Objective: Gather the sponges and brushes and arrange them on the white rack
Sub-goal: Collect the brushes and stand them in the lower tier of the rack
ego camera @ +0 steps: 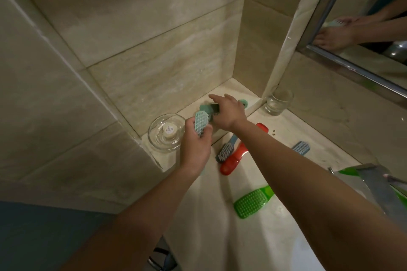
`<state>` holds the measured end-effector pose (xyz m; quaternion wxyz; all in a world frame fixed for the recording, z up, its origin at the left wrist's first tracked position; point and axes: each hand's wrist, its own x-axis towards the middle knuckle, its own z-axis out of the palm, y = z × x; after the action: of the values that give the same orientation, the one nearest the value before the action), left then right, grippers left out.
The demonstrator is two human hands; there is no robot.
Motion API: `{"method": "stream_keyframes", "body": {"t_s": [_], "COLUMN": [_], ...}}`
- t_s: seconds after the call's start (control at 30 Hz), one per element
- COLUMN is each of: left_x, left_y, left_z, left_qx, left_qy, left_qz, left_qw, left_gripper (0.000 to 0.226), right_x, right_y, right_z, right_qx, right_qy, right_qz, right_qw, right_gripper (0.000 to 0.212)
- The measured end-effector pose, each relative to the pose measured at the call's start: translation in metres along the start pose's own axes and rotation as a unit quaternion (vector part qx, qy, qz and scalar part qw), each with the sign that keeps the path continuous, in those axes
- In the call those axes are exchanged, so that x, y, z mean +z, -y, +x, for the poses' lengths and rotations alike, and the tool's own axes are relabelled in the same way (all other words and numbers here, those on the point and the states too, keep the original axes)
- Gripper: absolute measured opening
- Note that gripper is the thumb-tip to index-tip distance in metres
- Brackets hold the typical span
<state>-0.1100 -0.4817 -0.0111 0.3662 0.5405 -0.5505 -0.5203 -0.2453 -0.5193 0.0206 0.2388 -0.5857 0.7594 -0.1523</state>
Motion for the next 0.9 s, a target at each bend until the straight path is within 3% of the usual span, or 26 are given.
{"method": "stream_keyframes", "body": {"t_s": [0.13, 0.3, 0.43, 0.63, 0.8, 0.9], "left_x": [-0.005, -0.006, 0.002, 0.03, 0.072, 0.101], "left_y": [0.006, 0.007, 0.002, -0.012, -0.02, -0.021], "left_z": [-0.003, -0.009, -0.022, -0.058, -0.107, -0.143], "left_qx": [-0.007, -0.014, -0.012, 0.003, 0.015, 0.029], "left_qy": [-0.008, -0.006, 0.004, 0.043, 0.136, 0.191], "left_qz": [-0.009, -0.02, -0.028, 0.011, 0.021, 0.046], "left_qw": [1.0, 1.0, 1.0, 0.999, 0.99, 0.98], "left_gripper": [0.024, 0.016, 0.009, 0.022, 0.033, 0.021], "right_x": [0.005, 0.003, -0.002, -0.008, -0.01, -0.009], "right_y": [-0.002, -0.013, -0.025, -0.044, -0.077, -0.101], "right_z": [0.0, -0.021, -0.057, -0.14, -0.218, -0.269], "right_qx": [-0.027, 0.022, 0.057, 0.133, 0.221, 0.259], "right_qy": [-0.048, -0.089, -0.154, -0.198, -0.253, -0.292], "right_qz": [-0.051, 0.119, 0.172, 0.284, 0.367, 0.407], "right_qw": [0.997, 0.989, 0.971, 0.929, 0.868, 0.826], "right_gripper": [0.037, 0.034, 0.02, 0.023, 0.021, 0.026]}}
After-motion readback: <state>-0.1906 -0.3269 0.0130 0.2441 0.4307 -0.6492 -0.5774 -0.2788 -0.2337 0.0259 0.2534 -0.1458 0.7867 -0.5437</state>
